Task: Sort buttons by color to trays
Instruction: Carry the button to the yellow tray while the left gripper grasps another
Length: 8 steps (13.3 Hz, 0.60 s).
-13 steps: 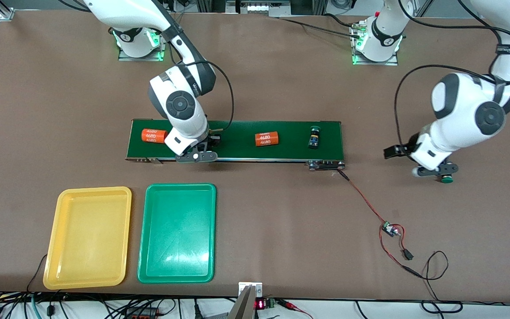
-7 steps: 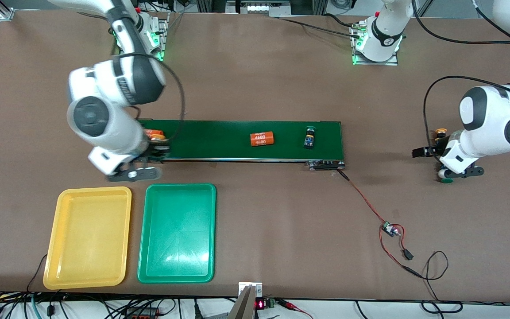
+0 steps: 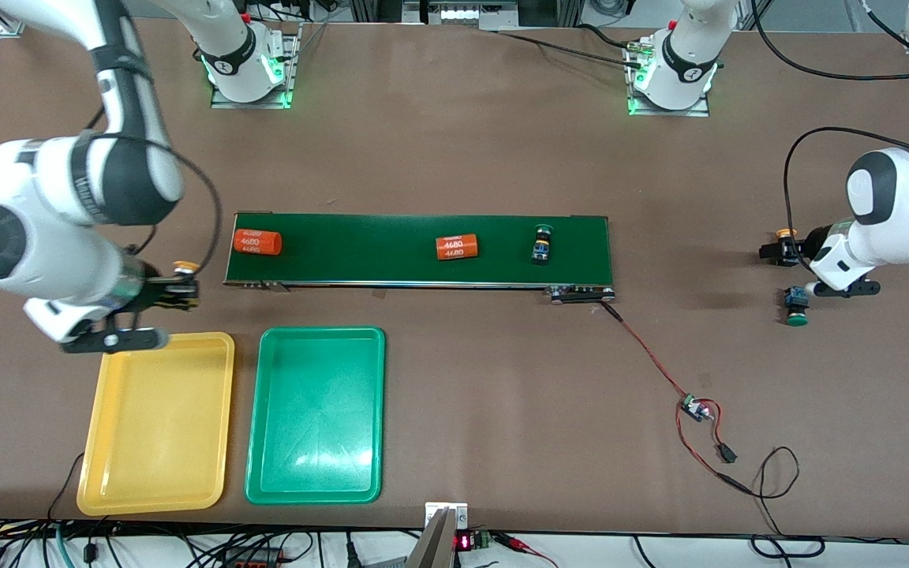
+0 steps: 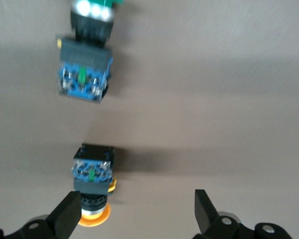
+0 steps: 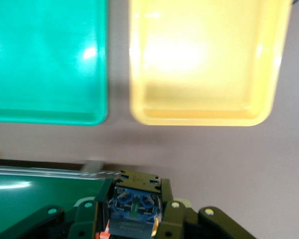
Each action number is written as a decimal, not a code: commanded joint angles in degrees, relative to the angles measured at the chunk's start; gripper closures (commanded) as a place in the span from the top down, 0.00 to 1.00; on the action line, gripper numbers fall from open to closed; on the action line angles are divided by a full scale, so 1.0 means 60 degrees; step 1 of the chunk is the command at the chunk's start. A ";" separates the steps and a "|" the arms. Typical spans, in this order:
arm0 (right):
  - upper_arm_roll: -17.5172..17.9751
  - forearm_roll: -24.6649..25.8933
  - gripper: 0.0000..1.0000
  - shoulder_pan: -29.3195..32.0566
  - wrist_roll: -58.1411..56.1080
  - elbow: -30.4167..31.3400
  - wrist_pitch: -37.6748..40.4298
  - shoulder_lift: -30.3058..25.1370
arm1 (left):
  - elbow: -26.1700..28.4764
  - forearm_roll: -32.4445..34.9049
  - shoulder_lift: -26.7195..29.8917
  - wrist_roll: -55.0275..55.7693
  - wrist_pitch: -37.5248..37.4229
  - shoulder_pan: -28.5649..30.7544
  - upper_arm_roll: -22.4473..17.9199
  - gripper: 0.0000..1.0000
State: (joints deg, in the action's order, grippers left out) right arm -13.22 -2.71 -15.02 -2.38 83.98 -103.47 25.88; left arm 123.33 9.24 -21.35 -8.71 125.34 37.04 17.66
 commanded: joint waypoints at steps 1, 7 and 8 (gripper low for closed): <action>0.0226 -0.0179 0.00 0.0874 -0.1050 -0.0679 -0.0361 0.0607 | 0.0231 0.0291 0.0057 -0.0247 0.0028 0.0330 0.0119 1.00; 0.1647 -0.0091 0.00 0.2605 -0.1449 -0.1443 -0.1839 0.1984 | 0.0246 0.1800 -0.0440 -0.0262 0.0789 0.0593 0.0133 1.00; 0.1677 -0.0076 0.00 0.2620 -0.1449 -0.1400 -0.2118 0.2102 | 0.0260 0.1815 -0.0543 -0.0262 0.0892 0.0637 0.0119 1.00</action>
State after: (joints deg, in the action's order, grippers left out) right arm -4.59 -2.79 -0.58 -10.09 78.01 -114.52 35.84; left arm 124.59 18.31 -23.36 -9.58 128.99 39.42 17.69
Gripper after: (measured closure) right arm 0.586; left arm 0.000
